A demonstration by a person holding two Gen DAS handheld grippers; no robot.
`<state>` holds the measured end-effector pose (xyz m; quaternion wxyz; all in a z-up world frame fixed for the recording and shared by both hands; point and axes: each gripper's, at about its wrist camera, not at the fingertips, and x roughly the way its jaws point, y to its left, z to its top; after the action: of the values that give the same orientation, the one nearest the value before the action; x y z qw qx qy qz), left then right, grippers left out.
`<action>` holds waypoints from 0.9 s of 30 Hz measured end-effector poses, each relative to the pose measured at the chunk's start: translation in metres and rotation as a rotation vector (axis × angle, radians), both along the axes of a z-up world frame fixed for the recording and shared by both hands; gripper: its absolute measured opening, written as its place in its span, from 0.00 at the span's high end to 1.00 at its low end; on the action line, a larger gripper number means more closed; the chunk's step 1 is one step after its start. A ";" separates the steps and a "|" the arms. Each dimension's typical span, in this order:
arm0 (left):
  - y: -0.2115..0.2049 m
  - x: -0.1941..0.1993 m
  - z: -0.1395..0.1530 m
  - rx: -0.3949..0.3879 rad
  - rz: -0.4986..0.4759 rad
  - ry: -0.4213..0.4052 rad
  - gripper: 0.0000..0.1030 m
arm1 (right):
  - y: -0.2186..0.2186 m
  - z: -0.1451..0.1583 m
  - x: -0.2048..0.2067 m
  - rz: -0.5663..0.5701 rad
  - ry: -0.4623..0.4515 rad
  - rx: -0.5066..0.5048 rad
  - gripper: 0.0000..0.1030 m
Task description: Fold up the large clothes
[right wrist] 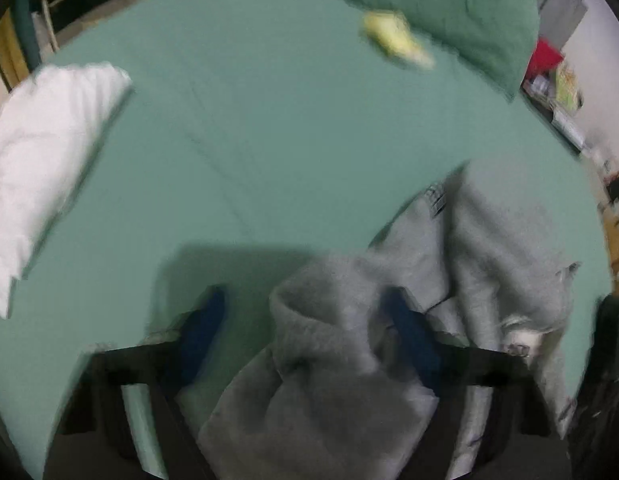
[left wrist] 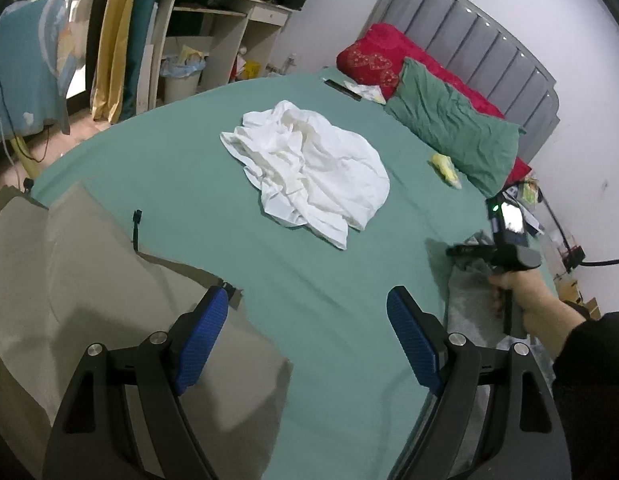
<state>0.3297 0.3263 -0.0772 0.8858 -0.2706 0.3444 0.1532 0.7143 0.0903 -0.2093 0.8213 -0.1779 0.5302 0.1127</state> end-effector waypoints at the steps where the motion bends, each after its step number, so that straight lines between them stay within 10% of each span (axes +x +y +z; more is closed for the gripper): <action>1: 0.002 0.000 -0.001 -0.008 0.003 0.001 0.17 | -0.006 0.002 -0.003 -0.015 -0.021 -0.020 0.93; 13: 0.011 -0.018 0.011 0.007 0.051 -0.024 0.17 | 0.059 0.244 -0.132 0.654 -0.380 0.567 0.93; 18: 0.017 -0.028 0.017 0.017 0.079 -0.052 0.17 | 0.030 0.189 -0.121 0.470 -0.319 0.427 0.88; 20: 0.020 -0.040 0.025 0.032 0.111 -0.092 0.17 | 0.015 0.135 -0.107 0.279 -0.206 0.288 0.57; 23: 0.023 -0.056 0.039 0.056 0.133 -0.160 0.17 | -0.023 0.079 -0.107 0.055 -0.109 0.247 0.48; 27: 0.039 -0.060 0.036 0.023 0.156 -0.143 0.17 | -0.051 0.081 -0.147 -0.042 -0.240 0.280 0.47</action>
<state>0.2693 0.3655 -0.0413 0.8966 -0.2966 0.2563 0.2061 0.5669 0.0391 -0.1285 0.8976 -0.0630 0.4111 0.1462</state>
